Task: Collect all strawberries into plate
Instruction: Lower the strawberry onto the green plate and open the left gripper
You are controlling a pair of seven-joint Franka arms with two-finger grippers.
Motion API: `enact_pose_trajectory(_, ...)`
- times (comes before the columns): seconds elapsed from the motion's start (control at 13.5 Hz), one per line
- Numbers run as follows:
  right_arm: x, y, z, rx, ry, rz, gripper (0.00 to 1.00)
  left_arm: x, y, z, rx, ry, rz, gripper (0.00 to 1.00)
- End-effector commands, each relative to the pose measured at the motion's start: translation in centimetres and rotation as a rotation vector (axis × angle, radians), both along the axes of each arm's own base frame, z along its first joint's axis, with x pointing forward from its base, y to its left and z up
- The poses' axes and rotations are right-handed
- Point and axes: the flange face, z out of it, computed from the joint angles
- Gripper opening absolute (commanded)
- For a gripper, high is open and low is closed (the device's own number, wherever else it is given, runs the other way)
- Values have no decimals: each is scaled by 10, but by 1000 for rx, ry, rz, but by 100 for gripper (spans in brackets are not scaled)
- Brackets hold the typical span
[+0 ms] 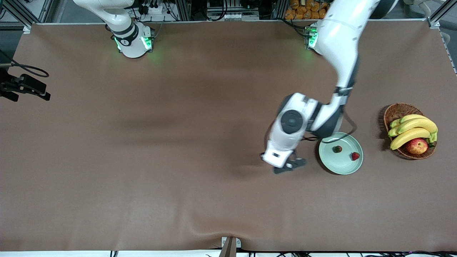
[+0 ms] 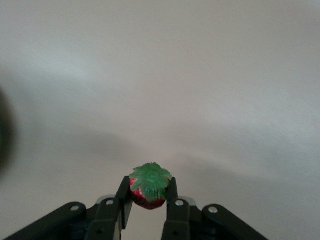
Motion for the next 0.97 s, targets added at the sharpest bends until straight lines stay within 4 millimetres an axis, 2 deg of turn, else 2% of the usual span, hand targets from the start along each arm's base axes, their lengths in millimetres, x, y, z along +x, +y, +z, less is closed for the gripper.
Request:
enact_pose_trajectory(0.0, -8, -4, 3, 4, 30, 8, 100, 7, 62, 28, 52, 63, -112, 0)
enact_pose_trajectory(0.15, -8, -8, 2, 4, 32, 1, 100, 12, 106, 26, 67, 122, -183, 0)
enact_pose_trajectory(0.22, -7, -7, 0, 2, 30, 2, 100, 12, 133, 17, 71, 153, -208, 0)
enact_pose_trajectory(0.45, 1, -8, -7, 0, 21, -1, 100, 7, 217, -28, 58, 263, -355, 0)
enact_pose_trajectory(0.59, 2, -8, -9, 1, 17, -3, 100, 5, 272, -47, 34, 291, -383, 0)
enact_pose_trajectory(0.67, 2, -8, -9, 1, 17, -5, 100, 3, 275, -62, 30, 286, -380, 3)
enact_pose_trajectory(0.74, 2, -8, -7, 4, 14, -8, 100, 3, 275, -66, 30, 275, -380, 9)
enact_pose_trajectory(0.89, 3, -8, -6, 11, 1, -14, 100, 7, 277, -62, 33, 260, -378, 19)
